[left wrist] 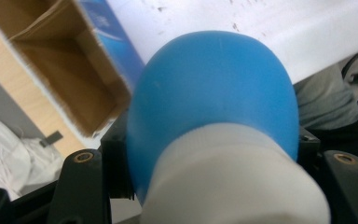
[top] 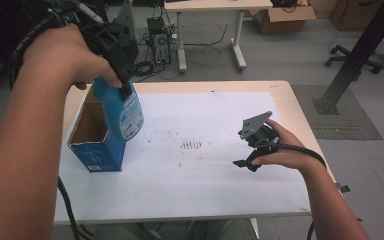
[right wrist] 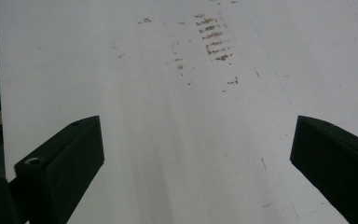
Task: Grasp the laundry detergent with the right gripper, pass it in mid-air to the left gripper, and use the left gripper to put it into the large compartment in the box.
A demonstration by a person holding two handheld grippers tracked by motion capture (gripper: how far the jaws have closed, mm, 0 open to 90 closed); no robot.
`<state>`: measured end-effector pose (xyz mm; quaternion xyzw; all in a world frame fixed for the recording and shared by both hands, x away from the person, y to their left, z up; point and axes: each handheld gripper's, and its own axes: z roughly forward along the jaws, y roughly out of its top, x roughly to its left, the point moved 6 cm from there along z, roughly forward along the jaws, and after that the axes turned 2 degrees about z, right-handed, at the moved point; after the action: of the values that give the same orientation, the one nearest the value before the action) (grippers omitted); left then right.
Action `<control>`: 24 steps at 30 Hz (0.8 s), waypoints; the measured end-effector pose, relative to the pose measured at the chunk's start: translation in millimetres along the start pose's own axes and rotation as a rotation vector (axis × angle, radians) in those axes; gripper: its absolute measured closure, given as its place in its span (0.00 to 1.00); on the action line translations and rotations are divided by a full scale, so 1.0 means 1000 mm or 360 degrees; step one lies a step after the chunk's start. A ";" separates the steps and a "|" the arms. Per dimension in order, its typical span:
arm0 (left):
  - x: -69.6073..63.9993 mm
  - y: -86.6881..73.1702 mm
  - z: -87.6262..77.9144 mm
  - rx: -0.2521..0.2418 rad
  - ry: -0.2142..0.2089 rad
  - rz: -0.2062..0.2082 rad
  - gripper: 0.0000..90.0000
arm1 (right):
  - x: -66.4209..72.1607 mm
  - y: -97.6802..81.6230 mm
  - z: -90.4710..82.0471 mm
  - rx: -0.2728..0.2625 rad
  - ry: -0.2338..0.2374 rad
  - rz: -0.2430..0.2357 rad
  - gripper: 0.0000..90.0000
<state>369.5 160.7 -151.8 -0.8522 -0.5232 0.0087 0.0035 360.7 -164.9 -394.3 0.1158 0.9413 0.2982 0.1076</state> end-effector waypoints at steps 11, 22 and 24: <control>0.047 -0.013 -0.025 -0.0025 0.0029 -0.0325 0.42 | -0.005 -0.011 -0.004 0.0046 0.0002 0.0022 0.03; 0.081 -0.021 -0.016 -0.0036 0.0004 -0.0486 0.42 | -0.009 -0.010 -0.013 0.0141 0.0009 -0.0005 0.03; 0.085 -0.020 -0.014 -0.0034 0.0006 -0.0508 0.42 | -0.009 -0.008 -0.015 0.0144 0.0010 -0.0007 0.03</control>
<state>390.0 245.8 -138.6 -0.7582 -0.6520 0.0008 -0.0031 364.2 -182.2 -386.0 0.1174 0.9545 0.2553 0.0998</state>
